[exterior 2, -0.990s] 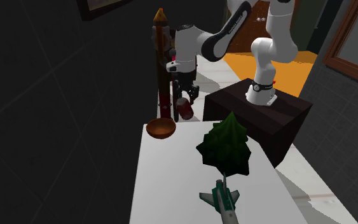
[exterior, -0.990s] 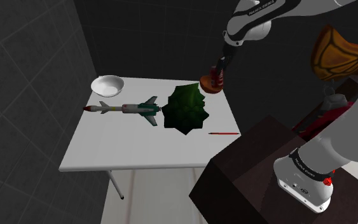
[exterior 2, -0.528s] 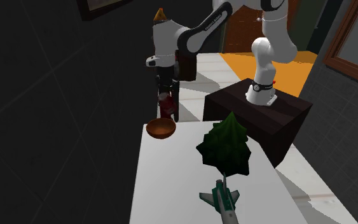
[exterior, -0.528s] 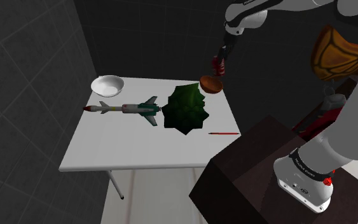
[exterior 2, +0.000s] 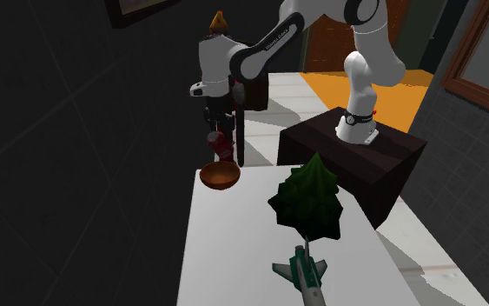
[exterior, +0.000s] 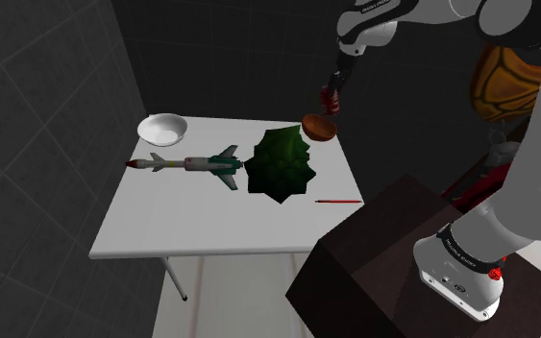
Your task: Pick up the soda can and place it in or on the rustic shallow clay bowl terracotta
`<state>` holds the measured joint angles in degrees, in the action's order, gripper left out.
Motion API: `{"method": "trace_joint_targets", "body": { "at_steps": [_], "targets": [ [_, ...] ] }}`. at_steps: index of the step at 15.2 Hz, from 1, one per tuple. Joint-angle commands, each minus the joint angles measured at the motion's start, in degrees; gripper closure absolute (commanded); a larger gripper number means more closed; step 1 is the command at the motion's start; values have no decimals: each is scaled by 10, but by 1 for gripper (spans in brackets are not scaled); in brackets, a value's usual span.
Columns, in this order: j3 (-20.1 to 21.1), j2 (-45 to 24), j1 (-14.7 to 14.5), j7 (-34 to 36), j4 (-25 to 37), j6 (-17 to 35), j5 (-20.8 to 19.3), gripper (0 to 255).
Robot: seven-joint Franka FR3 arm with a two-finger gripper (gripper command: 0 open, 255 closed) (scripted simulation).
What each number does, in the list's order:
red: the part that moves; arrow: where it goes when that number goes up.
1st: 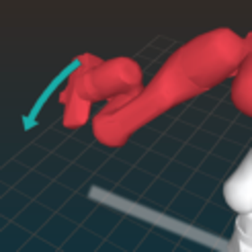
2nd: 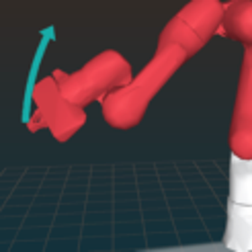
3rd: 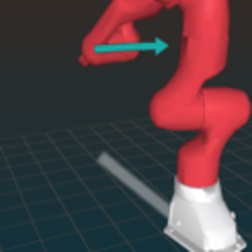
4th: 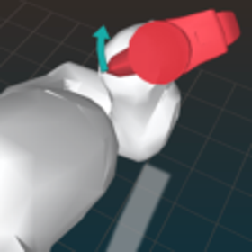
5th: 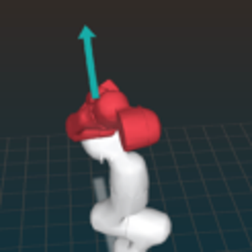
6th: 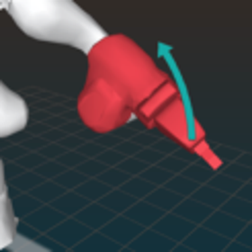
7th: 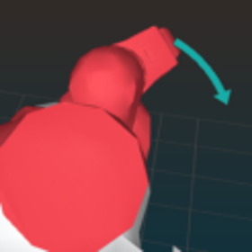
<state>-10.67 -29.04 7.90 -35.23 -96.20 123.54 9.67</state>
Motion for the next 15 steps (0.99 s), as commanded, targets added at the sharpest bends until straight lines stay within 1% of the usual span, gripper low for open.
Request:
{"method": "trace_joint_targets", "body": {
  "at_steps": [1,13,15],
  "targets": [
    [1,-7,1,-3,-5,13,2,255],
    [10,-64,7,-14,-18,81,17,255],
    [10,-64,7,-14,-18,81,17,255]
  ]
}}
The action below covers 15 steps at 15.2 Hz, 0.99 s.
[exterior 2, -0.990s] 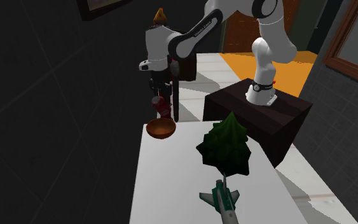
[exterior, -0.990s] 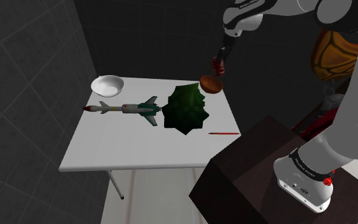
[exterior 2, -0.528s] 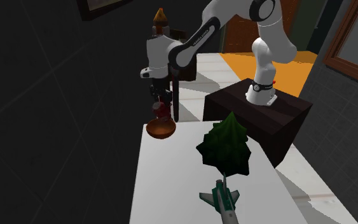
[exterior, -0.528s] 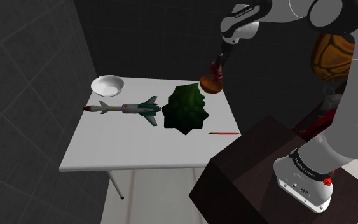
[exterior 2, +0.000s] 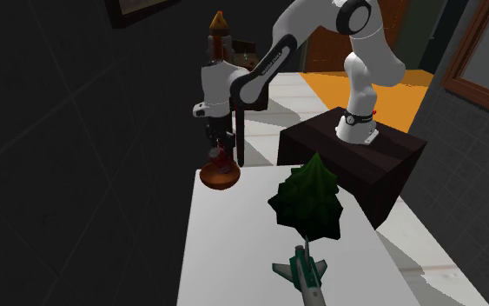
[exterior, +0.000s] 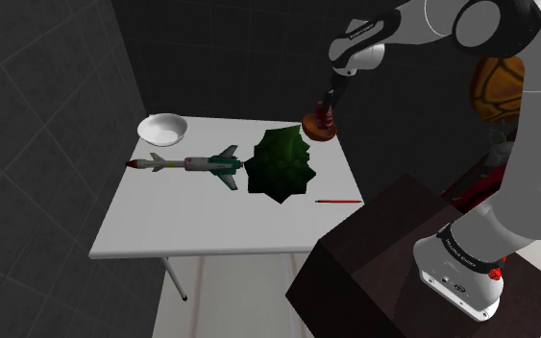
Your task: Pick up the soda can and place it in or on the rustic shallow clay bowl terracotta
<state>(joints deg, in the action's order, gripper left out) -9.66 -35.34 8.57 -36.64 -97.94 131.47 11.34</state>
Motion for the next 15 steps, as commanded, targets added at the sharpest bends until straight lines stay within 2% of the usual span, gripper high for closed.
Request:
{"method": "trace_joint_targets", "body": {
  "at_steps": [1,6,7,12,15],
  "targets": [
    [0,-1,0,0,0,2,0,255],
    [0,-1,0,0,0,2,0,255],
    [0,-1,0,0,0,2,0,0],
    [0,-1,0,0,0,2,0,0],
    [-6,34,-2,5,6,-39,-8,0]
  ]
}}
